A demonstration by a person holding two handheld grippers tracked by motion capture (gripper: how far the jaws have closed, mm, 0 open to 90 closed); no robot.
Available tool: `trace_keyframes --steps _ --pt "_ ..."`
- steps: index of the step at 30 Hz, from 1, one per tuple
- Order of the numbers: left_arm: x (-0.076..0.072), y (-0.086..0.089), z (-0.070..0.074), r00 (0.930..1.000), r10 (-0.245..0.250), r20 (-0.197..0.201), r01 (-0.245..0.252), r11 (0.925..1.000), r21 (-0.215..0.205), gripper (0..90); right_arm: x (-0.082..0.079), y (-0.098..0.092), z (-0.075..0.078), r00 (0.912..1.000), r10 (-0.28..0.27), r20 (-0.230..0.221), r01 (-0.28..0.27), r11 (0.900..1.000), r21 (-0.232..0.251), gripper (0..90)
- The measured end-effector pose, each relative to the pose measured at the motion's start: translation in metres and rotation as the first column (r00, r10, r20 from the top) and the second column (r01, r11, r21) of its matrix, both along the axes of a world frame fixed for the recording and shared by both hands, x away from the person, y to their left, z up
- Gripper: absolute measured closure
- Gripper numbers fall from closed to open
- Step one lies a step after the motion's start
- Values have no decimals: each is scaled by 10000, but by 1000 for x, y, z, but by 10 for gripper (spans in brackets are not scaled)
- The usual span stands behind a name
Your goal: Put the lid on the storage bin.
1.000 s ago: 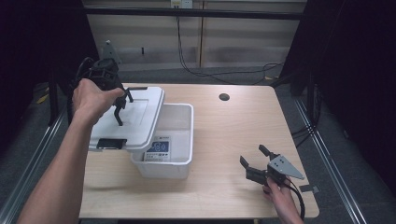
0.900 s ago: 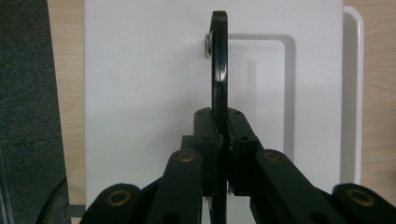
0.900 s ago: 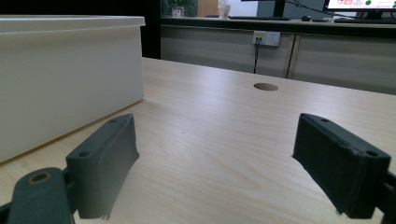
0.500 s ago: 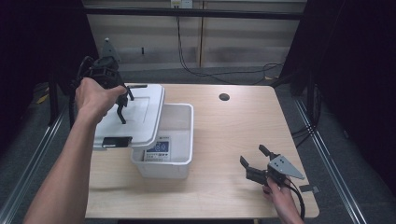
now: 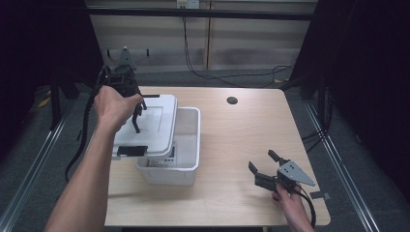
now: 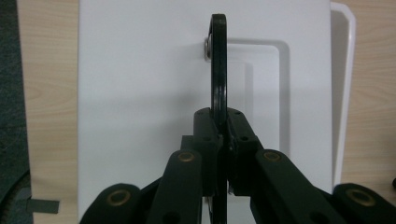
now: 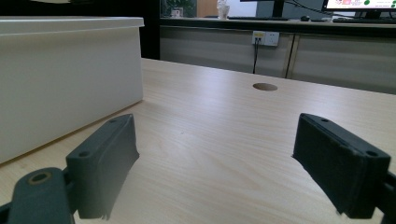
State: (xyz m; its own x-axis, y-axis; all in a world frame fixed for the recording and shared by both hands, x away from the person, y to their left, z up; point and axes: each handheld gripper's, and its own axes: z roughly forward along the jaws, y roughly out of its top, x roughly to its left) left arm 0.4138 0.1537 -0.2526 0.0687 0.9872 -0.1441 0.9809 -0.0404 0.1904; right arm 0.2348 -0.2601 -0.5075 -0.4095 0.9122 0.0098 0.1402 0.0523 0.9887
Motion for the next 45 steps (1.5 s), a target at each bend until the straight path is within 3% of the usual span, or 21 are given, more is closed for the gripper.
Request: trace_keyframes --steps 2,13,15,19,22,25,32,41,45 --pt "0 -6 -3 9999 -120 -50 119 9999 -123 848 0 0 0 10000 26 16 -26 10000 -6 126" --pt "-2 -36 -6 9997 -224 -41 225 9996 198 848 -1 0 0 10000 52 61 -52 10000 2 126" --pt "-3 -45 -7 9989 -461 -5 461 9983 354 848 0 0 0 10000 5 34 -5 10000 35 126" --pt "-5 -56 -8 9987 -490 110 488 9987 174 849 -1 0 0 9999 73 100 -73 10000 -14 126" --pt "-6 -58 -9 9989 -456 140 455 9989 68 849 0 0 0 10000 -1 38 1 10000 44 126" --pt "-7 -60 -13 9997 -114 212 112 9999 94 849 -1 0 0 10000 36 50 -36 10000 29 126" --pt "-11 -70 -22 9998 -86 178 86 10000 3 849 0 0 0 10000 14 29 -14 10000 35 126" --pt "-9 -63 -30 9998 147 162 -146 9999 -35 849 0 0 0 10000 63 18 -63 10000 35 126" --pt "-9 -61 -34 10000 15 46 -15 10000 -71 849 0 0 0 10000 40 19 -40 10000 36 126"
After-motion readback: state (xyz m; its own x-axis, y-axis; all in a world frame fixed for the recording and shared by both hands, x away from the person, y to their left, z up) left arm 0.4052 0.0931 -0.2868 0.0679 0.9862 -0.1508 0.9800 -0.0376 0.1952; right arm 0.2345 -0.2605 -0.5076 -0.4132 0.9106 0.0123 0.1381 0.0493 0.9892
